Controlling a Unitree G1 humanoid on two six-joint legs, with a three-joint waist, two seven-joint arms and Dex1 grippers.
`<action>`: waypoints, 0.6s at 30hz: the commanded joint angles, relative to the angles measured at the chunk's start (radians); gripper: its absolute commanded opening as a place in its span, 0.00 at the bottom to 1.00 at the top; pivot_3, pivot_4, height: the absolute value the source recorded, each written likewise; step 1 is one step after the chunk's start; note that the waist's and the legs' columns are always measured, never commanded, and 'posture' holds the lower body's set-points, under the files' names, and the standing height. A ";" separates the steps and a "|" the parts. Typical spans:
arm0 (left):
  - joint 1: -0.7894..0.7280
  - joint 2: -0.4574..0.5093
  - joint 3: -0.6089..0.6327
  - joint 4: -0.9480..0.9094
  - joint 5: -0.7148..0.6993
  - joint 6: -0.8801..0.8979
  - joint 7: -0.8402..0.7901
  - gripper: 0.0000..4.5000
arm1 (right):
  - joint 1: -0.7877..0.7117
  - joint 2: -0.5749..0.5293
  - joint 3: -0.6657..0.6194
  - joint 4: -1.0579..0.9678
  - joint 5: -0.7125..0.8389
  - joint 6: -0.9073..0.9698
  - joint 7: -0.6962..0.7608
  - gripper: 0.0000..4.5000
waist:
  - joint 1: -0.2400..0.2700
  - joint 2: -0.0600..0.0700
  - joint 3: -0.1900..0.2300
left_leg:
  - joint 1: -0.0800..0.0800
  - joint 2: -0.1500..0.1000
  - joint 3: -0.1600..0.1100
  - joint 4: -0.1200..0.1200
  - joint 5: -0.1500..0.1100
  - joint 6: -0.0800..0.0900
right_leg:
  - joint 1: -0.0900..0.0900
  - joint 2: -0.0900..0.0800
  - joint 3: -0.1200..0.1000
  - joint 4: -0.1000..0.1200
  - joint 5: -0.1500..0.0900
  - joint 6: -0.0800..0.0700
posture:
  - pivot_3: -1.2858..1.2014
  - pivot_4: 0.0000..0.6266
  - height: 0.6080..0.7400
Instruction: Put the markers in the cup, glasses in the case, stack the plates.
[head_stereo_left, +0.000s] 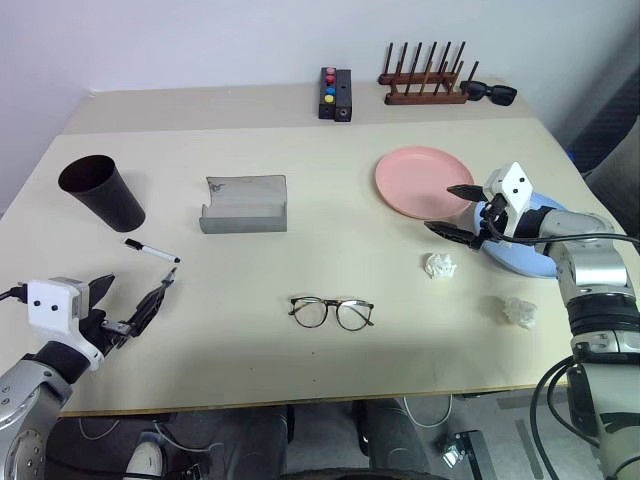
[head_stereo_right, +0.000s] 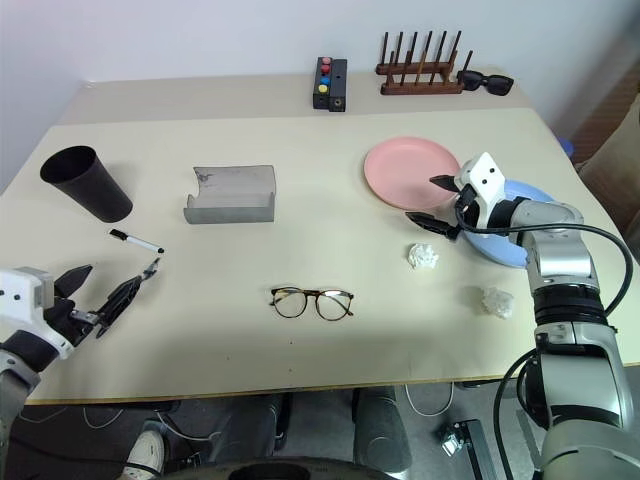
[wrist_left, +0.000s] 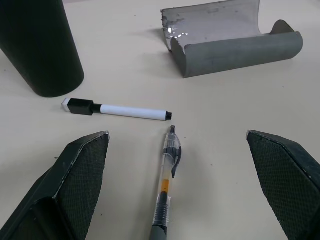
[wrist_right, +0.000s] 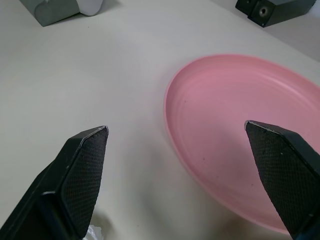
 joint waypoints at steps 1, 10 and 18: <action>0.005 0.003 0.029 -0.022 0.001 -0.021 0.002 1.00 | -0.029 -0.003 -0.020 -0.005 0.005 -0.018 -0.003 0.99 | 0.000 0.000 0.000 | 0.000 0.000 0.000 0.000 0.000 0.000 | 0.000 0.000 0.000 0.000 0.000 0.000 | 0.52 0.24 0.99; -0.001 0.000 0.016 -0.028 0.004 -0.021 0.009 1.00 | -0.043 0.014 -0.013 -0.005 0.002 -0.019 0.000 0.99 | 0.000 0.000 0.000 | 0.000 0.000 0.000 0.000 0.000 0.000 | 0.000 0.000 0.000 0.000 0.000 0.000 | 0.52 0.24 0.99; -0.007 -0.007 -0.007 -0.034 0.004 -0.016 0.014 1.00 | -0.069 0.068 0.010 -0.040 0.002 -0.015 0.001 0.99 | -0.003 0.000 0.000 | 0.000 0.000 0.000 0.000 0.000 0.000 | 0.000 0.000 0.000 0.000 0.000 0.000 | 0.52 0.24 0.99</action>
